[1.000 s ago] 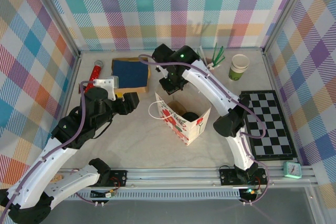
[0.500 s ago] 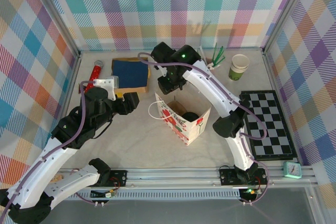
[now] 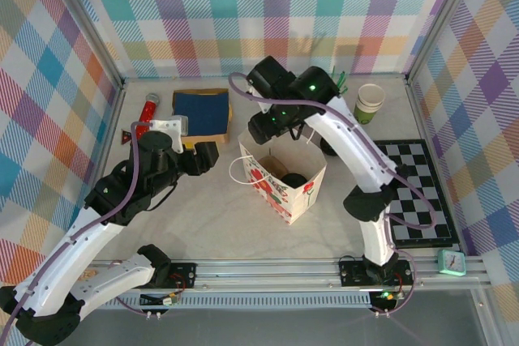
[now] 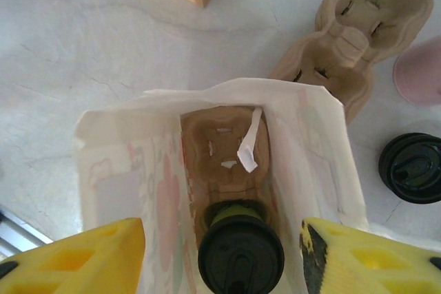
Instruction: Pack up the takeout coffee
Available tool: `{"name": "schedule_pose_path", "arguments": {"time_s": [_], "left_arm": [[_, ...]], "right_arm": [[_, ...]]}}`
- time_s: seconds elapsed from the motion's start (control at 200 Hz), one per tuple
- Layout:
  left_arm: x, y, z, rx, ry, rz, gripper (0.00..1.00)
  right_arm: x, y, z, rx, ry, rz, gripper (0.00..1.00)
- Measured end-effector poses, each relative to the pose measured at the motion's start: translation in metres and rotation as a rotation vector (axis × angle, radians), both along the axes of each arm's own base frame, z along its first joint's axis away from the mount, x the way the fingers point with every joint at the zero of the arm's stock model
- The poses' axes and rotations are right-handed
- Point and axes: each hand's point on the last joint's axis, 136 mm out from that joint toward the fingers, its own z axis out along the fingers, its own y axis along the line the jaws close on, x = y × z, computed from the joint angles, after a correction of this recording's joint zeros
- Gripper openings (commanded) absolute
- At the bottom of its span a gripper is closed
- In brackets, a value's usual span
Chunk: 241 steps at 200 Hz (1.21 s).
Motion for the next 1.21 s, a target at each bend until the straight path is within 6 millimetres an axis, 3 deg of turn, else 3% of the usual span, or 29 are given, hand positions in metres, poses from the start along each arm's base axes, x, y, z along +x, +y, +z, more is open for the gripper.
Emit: {"name": "schedule_pose_path", "arguments": {"time_s": [0.17,0.65,0.92,1.205], "left_arm": [[0.000,0.000,0.001,-0.001,-0.002,0.000,0.72],[0.010,-0.006,0.010,0.005,-0.003,0.001,0.72],[0.028,-0.019,0.029,0.023,-0.012,-0.007,0.72],[0.051,-0.030,0.025,0.060,0.018,0.011,0.71]], "right_arm": [[-0.014,-0.005,0.024,0.076,-0.029,0.019,0.67],[-0.032,-0.021,0.046,0.173,-0.094,0.036,0.72],[-0.045,-0.045,0.061,0.221,-0.166,0.021,0.75],[-0.053,-0.073,0.067,0.224,-0.241,-0.026,0.80]]}}
